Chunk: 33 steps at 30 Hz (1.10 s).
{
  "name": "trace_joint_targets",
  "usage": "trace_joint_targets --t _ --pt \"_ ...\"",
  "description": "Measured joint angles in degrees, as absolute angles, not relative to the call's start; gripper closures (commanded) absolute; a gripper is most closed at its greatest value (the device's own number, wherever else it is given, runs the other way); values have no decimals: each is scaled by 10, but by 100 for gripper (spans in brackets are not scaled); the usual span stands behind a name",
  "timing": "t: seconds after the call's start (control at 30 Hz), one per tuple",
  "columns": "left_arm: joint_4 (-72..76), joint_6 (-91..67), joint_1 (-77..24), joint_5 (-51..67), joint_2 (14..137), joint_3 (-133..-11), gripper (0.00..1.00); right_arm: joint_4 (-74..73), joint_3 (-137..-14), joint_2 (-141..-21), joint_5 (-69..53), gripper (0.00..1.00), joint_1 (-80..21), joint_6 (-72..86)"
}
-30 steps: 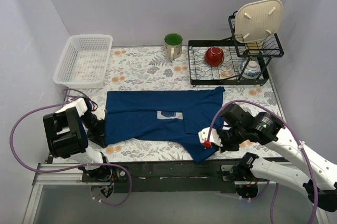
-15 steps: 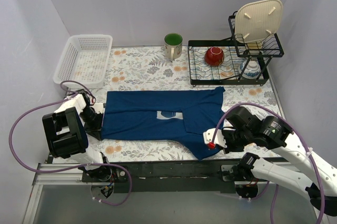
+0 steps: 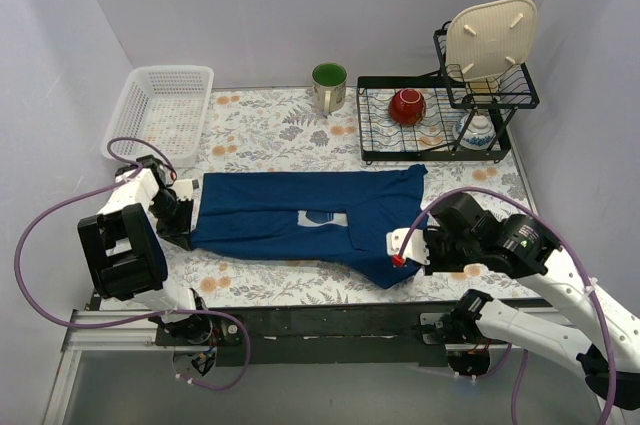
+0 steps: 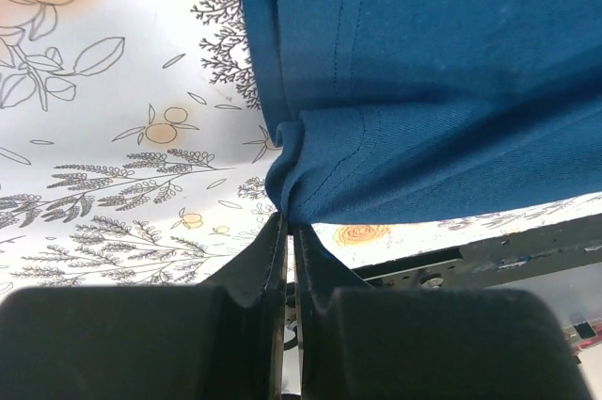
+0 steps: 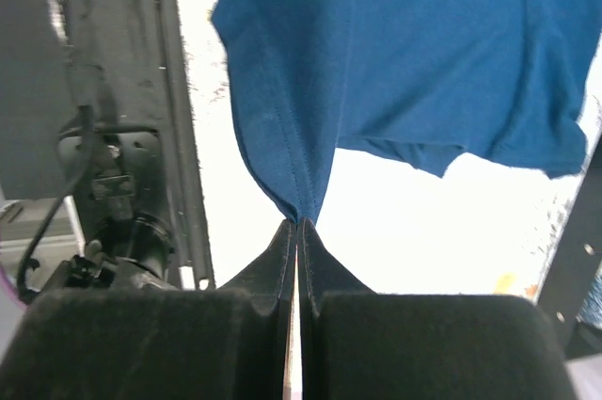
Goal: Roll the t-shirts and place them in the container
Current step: Fold the T-shirt at the center of the board.
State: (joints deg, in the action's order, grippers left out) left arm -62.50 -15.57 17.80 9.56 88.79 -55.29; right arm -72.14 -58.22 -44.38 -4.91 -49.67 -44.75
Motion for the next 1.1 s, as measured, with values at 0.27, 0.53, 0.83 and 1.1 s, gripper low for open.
trace_joint_targets --t 0.27,0.53,0.83,1.1 --pt "-635 -157 178 104 888 -574 100 -686 -584 -452 0 99 -483 -453" --pt "-653 -163 178 115 888 -610 100 -623 -584 -468 41 99 -443 -457" --pt "-671 -170 178 117 888 -616 100 -545 -603 -552 9 99 -320 -435" --pt "-673 -194 172 139 913 -676 100 -501 -654 -620 -46 99 -197 -448"
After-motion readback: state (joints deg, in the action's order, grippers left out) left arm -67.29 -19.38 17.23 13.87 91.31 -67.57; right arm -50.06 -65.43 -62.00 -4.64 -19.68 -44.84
